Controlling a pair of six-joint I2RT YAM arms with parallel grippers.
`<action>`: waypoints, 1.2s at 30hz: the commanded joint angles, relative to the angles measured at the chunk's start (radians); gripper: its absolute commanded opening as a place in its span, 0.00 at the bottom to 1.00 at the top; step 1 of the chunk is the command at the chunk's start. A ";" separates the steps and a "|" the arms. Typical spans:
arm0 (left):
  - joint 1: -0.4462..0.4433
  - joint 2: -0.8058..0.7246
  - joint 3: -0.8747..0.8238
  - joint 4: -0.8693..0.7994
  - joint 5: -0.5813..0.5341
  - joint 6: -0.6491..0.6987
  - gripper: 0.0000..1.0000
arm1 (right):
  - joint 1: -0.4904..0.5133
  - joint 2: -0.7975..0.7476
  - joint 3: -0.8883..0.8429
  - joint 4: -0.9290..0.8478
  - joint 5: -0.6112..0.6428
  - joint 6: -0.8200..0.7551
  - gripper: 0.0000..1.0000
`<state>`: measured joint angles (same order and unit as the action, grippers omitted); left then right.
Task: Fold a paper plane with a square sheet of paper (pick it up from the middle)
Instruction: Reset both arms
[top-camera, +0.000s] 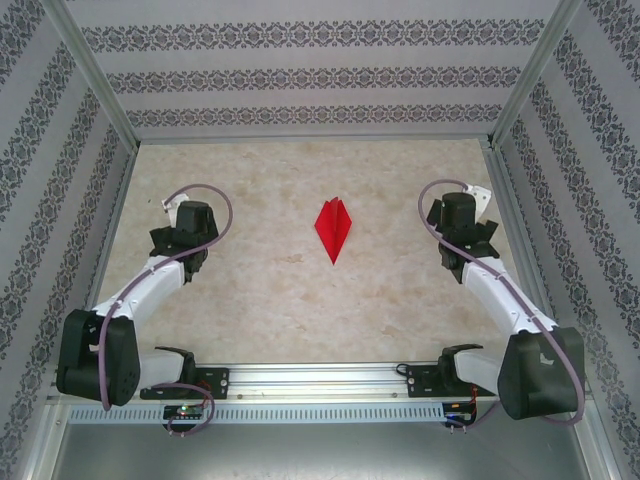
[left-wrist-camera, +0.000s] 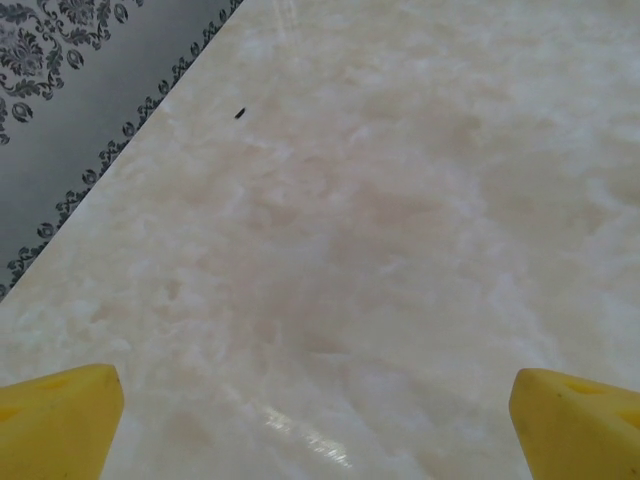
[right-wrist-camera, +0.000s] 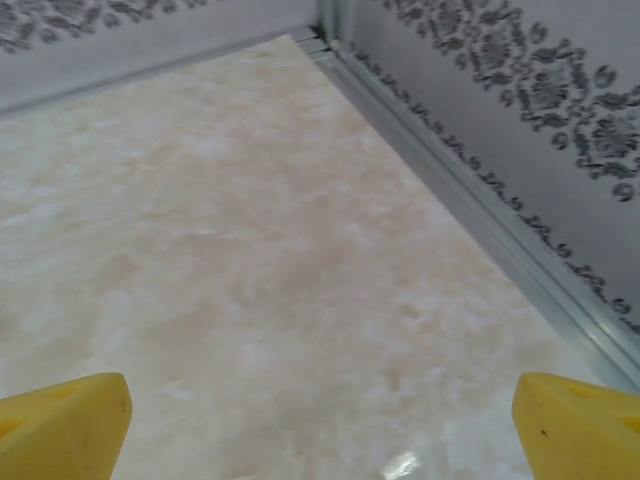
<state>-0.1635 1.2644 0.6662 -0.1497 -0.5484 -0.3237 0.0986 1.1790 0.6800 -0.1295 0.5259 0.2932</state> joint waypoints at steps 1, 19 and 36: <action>0.016 -0.015 -0.087 0.242 -0.007 0.124 1.00 | -0.031 0.019 -0.092 0.223 0.036 -0.082 0.98; 0.139 0.064 -0.347 0.932 0.507 0.303 1.00 | -0.056 0.245 -0.279 0.916 -0.261 -0.294 0.98; 0.106 0.300 -0.254 0.990 0.506 0.347 1.00 | -0.090 0.316 -0.288 0.990 -0.336 -0.278 0.98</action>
<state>-0.0429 1.5631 0.3843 0.8036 -0.0139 -0.0032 0.0166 1.4841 0.3962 0.8131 0.2150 0.0120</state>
